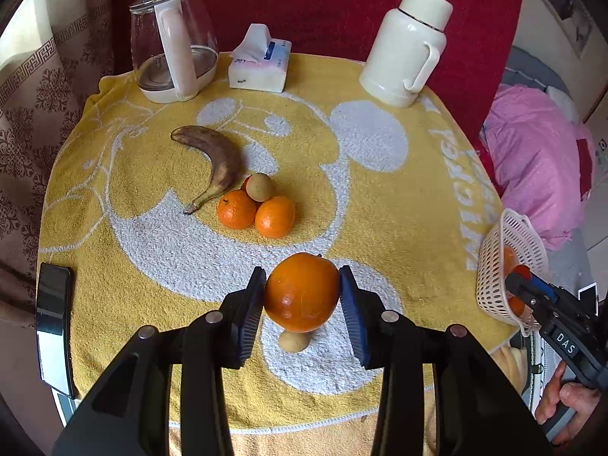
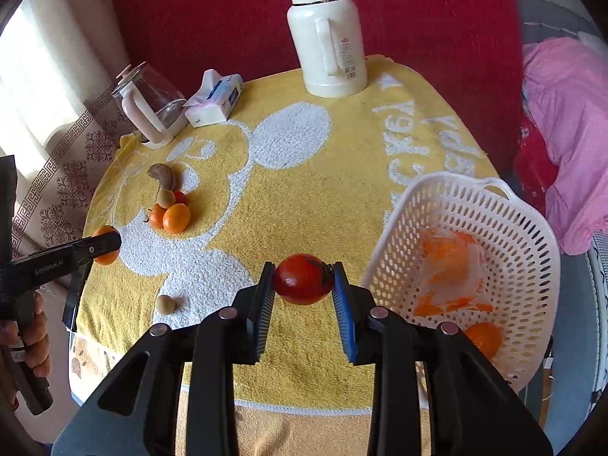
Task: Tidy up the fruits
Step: 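Carry the tomato into the basket and open the right tool while left holds the orange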
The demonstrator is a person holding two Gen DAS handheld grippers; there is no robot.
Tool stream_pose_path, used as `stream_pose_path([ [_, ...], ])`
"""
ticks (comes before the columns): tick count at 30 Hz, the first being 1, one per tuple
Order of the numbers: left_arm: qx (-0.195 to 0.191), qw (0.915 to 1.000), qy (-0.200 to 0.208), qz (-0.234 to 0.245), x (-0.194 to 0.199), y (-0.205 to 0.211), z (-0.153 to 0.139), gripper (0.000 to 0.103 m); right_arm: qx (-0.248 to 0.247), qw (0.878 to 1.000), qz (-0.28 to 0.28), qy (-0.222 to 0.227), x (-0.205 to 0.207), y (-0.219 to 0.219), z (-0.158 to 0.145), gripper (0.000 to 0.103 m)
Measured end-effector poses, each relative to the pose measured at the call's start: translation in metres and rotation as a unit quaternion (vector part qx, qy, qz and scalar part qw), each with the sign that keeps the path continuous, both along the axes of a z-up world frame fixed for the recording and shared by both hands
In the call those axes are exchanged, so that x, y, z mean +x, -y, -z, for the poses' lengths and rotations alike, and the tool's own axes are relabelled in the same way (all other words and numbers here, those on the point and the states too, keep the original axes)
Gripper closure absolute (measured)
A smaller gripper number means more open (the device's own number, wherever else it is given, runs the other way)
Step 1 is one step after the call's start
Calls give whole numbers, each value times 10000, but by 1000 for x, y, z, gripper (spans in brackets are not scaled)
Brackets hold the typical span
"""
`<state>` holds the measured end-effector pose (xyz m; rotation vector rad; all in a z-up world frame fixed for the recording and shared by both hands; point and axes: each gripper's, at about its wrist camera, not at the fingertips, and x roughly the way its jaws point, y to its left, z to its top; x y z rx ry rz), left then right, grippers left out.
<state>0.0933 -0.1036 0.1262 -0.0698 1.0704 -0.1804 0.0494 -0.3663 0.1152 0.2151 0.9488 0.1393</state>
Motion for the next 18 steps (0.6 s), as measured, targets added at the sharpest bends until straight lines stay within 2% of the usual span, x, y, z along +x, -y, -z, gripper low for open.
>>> stream_pose_path([
  [10, -19, 9996, 110, 267, -13, 55, -7, 63, -56, 9988, 461, -141, -23, 65, 14, 73],
  [18, -9, 9991, 124, 395, -22, 86, -9, 63, 50, 9985, 469, -292, -28, 85, 28, 72],
])
